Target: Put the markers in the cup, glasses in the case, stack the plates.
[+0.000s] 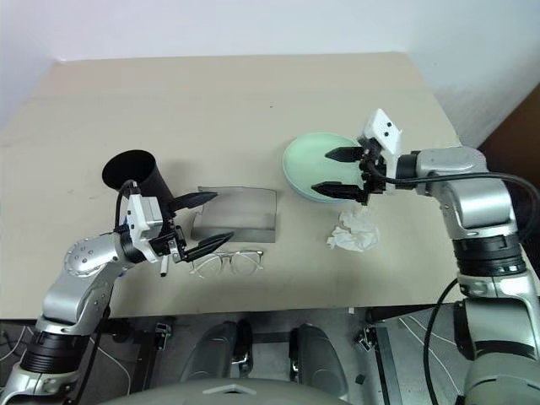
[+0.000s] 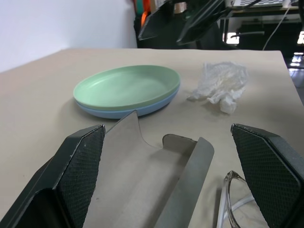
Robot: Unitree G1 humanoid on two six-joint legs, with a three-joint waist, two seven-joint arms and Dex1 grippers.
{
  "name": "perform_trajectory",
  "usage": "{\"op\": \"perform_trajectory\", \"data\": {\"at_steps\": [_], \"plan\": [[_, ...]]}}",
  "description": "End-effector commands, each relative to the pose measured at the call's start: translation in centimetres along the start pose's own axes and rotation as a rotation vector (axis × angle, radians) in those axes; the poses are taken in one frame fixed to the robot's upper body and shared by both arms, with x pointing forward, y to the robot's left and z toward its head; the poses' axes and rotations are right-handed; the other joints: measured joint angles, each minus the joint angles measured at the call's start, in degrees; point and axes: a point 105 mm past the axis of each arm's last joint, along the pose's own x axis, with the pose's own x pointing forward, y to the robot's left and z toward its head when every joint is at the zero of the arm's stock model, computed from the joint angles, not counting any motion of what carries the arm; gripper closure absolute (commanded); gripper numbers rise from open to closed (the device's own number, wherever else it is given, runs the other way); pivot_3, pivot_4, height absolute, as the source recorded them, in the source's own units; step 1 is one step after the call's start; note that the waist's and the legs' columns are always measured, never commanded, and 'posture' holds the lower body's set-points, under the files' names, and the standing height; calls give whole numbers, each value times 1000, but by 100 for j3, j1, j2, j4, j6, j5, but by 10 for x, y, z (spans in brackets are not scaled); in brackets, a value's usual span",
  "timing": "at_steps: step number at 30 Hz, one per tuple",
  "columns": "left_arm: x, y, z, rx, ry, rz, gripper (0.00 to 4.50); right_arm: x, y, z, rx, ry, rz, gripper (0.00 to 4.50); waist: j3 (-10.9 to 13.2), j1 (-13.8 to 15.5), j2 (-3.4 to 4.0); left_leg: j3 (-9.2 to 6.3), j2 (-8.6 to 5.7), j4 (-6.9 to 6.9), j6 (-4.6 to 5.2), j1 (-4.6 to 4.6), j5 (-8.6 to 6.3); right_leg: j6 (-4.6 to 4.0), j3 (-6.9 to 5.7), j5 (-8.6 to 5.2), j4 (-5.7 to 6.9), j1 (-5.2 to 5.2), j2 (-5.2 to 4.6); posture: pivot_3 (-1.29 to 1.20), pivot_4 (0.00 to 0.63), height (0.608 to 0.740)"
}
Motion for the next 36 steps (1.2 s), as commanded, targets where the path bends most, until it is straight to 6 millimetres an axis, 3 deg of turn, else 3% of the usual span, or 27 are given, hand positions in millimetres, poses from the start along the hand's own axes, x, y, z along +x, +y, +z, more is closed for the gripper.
{"op": "perform_trajectory", "data": {"at_steps": [1,4,8,25,34,36], "plan": [[0,-2,9,43,-20,-4,40,-18,6,5,2,-9,-12,46,0,-4,0,0,0,0,0,0,0,0,0,0,0,-1,0,0,150,715],[-2,-3,8,39,-17,1,40,-27,9,-13,-2,64,-39,46,0,-8,1,0,0,0,0,1,0,0,0,0,1,-1,0,0,150,715],[-3,-3,5,35,-7,0,40,-32,19,-23,71,71,-15,46,0,-24,2,0,0,0,0,1,0,0,1,0,1,-1,0,0,150,715],[0,-6,2,28,-6,0,40,-25,43,-86,159,250,36,46,-1,0,0,0,2,1,0,6,0,1,1,0,2,4,4,0,150,715],[0,-5,2,30,-8,4,40,-20,24,-106,105,321,-57,46,-1,-3,0,0,2,3,-1,7,0,2,1,-1,2,6,6,0,150,715],[1,-5,2,30,-10,4,40,-19,24,-103,107,306,-51,621,-1,-4,0,0,2,4,-1,13,0,2,1,0,2,11,6,0,150,715]]}}
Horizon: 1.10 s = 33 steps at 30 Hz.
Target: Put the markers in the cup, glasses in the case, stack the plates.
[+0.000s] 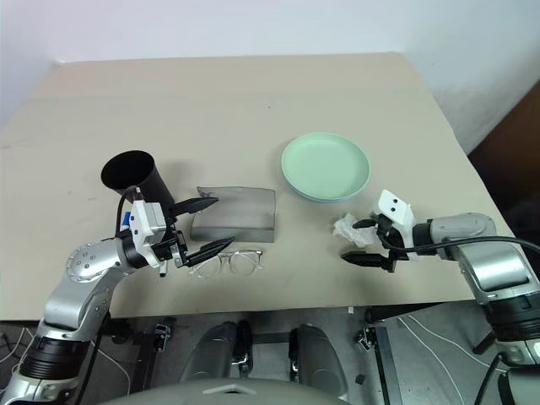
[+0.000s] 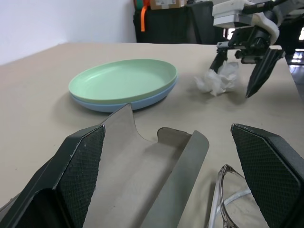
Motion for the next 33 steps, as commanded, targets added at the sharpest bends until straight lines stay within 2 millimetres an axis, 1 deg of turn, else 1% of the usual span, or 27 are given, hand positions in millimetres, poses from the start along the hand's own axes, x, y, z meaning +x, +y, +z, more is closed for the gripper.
{"op": "perform_trajectory", "data": {"at_steps": [1,7,9,11,13,15,18,21,22,24,28,30,32,33], "plan": [[1,0,7,33,-24,-1,40,-2,-4,4,-10,-17,-16,943,0,5,0,0,0,0,0,2,0,0,0,0,0,2,-1,0,150,715],[0,-1,6,32,-22,0,40,-13,-5,17,-13,-47,-8,3060,0,7,0,0,0,-3,0,3,0,-1,0,0,-1,2,0,0,150,715],[-1,0,6,33,-23,2,40,-18,-4,25,-20,-72,4,3762,0,7,1,0,0,-2,0,3,0,-1,0,0,0,2,0,0,150,715],[-1,1,7,34,-23,6,40,-22,-8,32,-26,-96,-19,4472,0,6,1,0,0,-2,0,3,0,-1,0,0,0,2,-1,0,150,715],[-2,2,6,38,-19,10,40,-32,-16,48,-21,-173,-48,4472,1,-10,1,0,0,-1,0,4,0,-1,0,0,0,3,-1,0,150,715],[-2,2,6,41,-17,13,40,-43,-19,65,-14,-253,-50,4472,1,-5,2,0,0,-2,0,4,0,-1,1,0,0,2,-1,0,150,715],[-2,3,10,46,-25,20,40,-58,-27,97,-18,-384,-75,4472,1,-4,2,0,0,-5,-1,3,0,-2,1,0,0,0,-1,0,150,715],[-2,3,11,48,-26,22,40,-62,-42,119,-15,-489,-128,4472,1,-10,1,0,0,-5,-1,4,0,-3,1,0,-1,0,-1,0,150,715],[-3,2,11,49,-26,22,40,-60,-49,126,-8,-514,-149,4472,1,-24,1,0,1,-5,-1,4,0,-3,1,0,-1,1,-1,0,150,715],[-3,2,12,50,-25,24,40,-49,-62,131,-9,-496,-190,4472,0,-25,2,1,1,-2,-1,4,0,-3,2,1,0,1,-2,0,150,715],[-5,2,14,57,-22,38,40,-17,-88,130,-15,-409,-290,4472,0,-19,2,4,0,-4,-1,2,1,-4,2,1,0,-3,-1,0,150,715],[-5,2,16,59,-25,45,40,1,-100,124,10,-348,-332,4472,1,-22,3,8,0,-5,-1,0,1,-4,2,1,1,-5,-1,0,150,715],[-6,1,17,63,-23,49,40,11,-104,124,19,-337,-327,4472,1,-6,3,12,0,-5,0,-1,1,-4,3,1,3,-7,0,0,150,715],[-8,0,17,67,-18,55,40,17,-100,126,17,-342,-290,4472,1,1,3,11,0,-5,0,-2,2,-4,3,1,3,-8,-1,0,150,715]]}}
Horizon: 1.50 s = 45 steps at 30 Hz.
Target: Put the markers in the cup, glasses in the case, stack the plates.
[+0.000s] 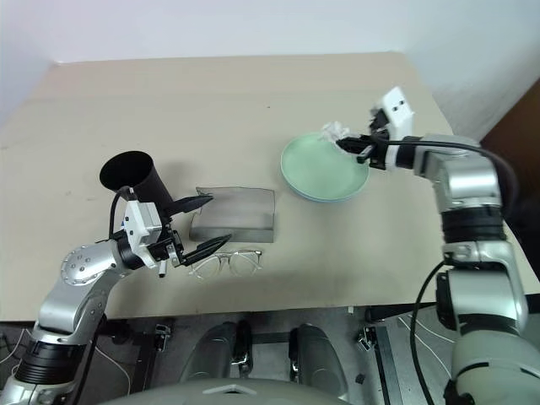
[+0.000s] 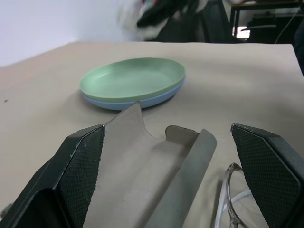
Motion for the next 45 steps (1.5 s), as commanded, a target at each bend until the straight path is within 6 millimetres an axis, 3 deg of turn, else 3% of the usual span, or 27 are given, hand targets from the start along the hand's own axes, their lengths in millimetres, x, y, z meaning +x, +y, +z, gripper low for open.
{"op": "perform_trajectory", "data": {"at_steps": [1,2,6,11,16,20,27,37,45], "plan": [[-5,-1,12,46,-15,17,40,8,4,11,-40,-29,40,4472,0,5,0,1,-1,0,0,-1,0,0,0,0,0,-1,0,0,150,715],[-7,-1,13,48,-12,21,40,11,8,11,-41,-26,62,4472,0,1,0,2,-1,0,0,-2,0,1,0,0,1,-1,-1,0,150,715],[-14,-4,18,42,-6,40,40,20,11,9,-48,-9,76,3451,1,-14,2,3,0,0,1,-3,-1,1,0,1,5,-3,-1,0,150,715],[-24,-7,23,12,5,74,40,24,13,3,-66,34,96,1722,1,-24,2,3,0,2,-1,9,0,0,3,0,21,-2,-3,0,150,715],[-39,-4,27,-4,37,121,40,19,17,19,-93,-29,132,16,2,-25,4,3,0,2,-3,9,1,-1,4,0,25,-3,-3,0,150,715],[-59,1,33,-15,68,180,40,0,49,53,-11,-139,372,16,8,-42,12,3,0,-2,-3,3,1,-2,8,-1,25,-13,-4,0,150,715],[-82,0,36,-29,103,274,40,-16,112,63,40,-9,731,16,7,-42,11,1,2,-3,-18,5,-11,-9,8,-3,25,-16,-14,0,150,715],[-105,2,18,-9,150,375,40,-3,188,35,-116,167,1100,16,6,-62,13,2,2,-12,-21,-42,-12,-43,11,-12,22,-72,-16,0,150,715],[-96,5,12,2,137,354,40,15,215,8,-187,291,1214,16,5,-101,10,1,1,1,-18,-71,-11,-41,7,-3,22,-93,-19,0,150,715]]}}
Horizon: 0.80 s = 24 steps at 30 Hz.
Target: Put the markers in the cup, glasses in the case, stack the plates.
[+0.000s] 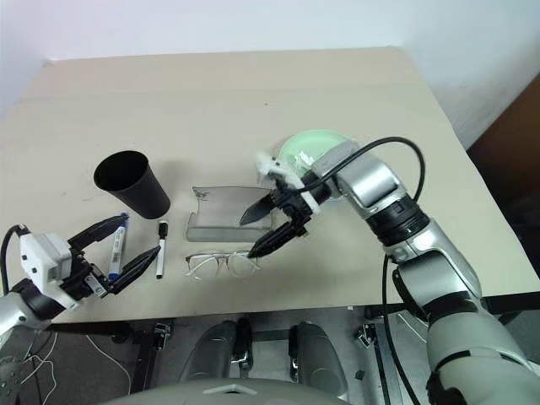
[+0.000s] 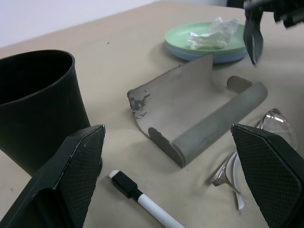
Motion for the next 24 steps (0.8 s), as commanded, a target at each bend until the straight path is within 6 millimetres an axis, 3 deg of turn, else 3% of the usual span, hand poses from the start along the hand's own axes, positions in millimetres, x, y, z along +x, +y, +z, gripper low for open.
{"op": "perform_trajectory", "data": {"at_steps": [1,7,24], "plan": [[6,-2,5,34,-23,-19,40,10,-2,3,-27,36,33,16,-1,-45,-1,0,0,1,0,0,0,-3,0,0,0,1,0,0,150,715],[12,-2,7,44,-27,-40,40,31,-14,3,8,63,39,16,-1,-126,-1,0,1,-2,5,2,5,6,-1,9,1,1,1,0,150,715],[22,-12,2,27,-28,-64,40,55,-26,-7,47,183,15,16,-3,-117,-2,-2,1,-1,-12,7,5,2,-3,10,20,-3,0,0,150,715]]}}
